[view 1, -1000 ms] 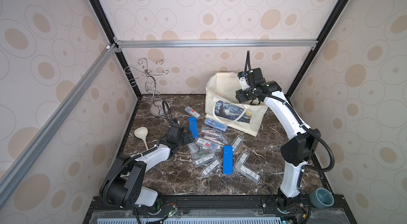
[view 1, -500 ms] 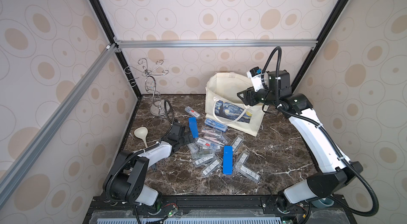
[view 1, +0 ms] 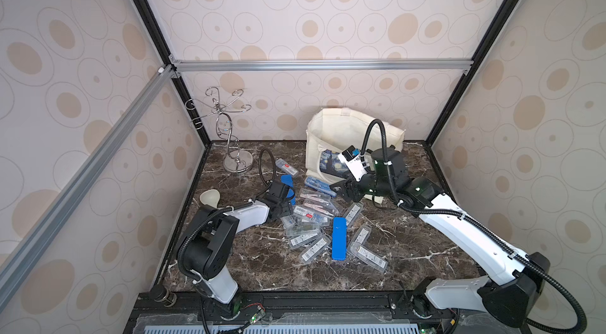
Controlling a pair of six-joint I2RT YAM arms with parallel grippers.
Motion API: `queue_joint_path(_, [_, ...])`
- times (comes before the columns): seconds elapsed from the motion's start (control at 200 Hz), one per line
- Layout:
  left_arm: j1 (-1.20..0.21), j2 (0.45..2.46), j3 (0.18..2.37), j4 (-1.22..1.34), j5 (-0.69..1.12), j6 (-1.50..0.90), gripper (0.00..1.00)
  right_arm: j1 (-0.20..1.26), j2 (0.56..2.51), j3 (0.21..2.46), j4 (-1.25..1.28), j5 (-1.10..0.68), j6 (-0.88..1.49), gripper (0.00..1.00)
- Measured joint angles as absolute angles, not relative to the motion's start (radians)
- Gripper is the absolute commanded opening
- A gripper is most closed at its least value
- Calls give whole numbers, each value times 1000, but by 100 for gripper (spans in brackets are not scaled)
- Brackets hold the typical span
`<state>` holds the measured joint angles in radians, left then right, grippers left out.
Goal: Put the compass set into the canvas bag
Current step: Pick up the compass set at the center of the board.
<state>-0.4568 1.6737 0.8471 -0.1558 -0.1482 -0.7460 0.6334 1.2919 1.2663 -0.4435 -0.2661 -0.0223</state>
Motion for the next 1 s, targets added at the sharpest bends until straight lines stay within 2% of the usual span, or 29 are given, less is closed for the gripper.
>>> queue_joint_path(0.165, [-463, 1713, 892, -185, -175, -764, 60, 636, 1292, 1221, -402, -266, -7, 67])
queue_joint_path(0.495, [-463, 1721, 897, -196, -187, -775, 47, 642, 1292, 1197, -347, -267, 4, 67])
queue_joint_path(0.76, [-463, 1720, 890, -170, -187, -783, 39, 646, 1295, 1197, -327, -282, 4, 67])
queue_joint_path(1.0, [-464, 1684, 842, -134, -191, -783, 38, 648, 1341, 1203, -329, -296, 4, 67])
